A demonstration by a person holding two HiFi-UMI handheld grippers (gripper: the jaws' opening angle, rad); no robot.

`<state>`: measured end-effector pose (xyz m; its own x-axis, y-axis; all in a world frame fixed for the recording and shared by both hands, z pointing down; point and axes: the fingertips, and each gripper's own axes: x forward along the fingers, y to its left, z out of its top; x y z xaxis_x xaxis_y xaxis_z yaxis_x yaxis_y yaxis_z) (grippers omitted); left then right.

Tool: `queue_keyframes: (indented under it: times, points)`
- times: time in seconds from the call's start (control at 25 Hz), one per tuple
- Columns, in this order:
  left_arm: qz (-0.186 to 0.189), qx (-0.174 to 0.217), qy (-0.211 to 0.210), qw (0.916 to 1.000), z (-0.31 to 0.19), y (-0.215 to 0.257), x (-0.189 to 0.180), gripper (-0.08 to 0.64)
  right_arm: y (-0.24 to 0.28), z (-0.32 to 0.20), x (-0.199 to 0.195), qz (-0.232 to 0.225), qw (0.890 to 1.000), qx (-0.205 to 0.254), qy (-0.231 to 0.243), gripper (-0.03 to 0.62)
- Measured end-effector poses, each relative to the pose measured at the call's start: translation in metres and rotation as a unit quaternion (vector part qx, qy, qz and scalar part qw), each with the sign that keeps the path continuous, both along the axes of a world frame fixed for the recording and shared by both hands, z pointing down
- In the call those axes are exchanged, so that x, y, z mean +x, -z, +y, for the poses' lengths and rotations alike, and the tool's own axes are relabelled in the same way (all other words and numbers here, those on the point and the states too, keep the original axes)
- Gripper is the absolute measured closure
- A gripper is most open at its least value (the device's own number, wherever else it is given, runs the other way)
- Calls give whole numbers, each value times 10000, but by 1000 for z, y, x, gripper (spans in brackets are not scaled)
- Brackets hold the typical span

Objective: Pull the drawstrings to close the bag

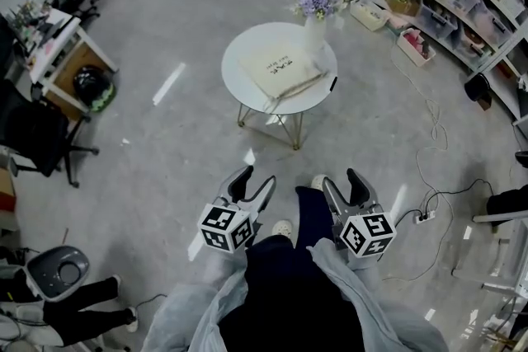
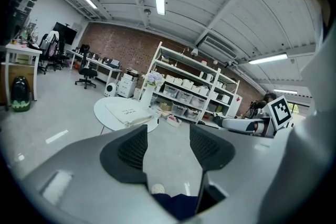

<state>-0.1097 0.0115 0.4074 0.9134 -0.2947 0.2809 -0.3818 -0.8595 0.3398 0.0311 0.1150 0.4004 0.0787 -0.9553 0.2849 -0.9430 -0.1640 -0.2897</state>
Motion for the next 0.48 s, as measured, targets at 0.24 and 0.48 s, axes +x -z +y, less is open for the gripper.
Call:
queue_keyframes:
  times: [0.24,0.48]
  points:
    - [37,-220,129,9997,-17,-9,9,307,-1,-25,14,-14,9999,23,149,313]
    - [8,-93,162,9998,-49,-6,50,307,-2,-53,57,-52,9998,34,172,313]
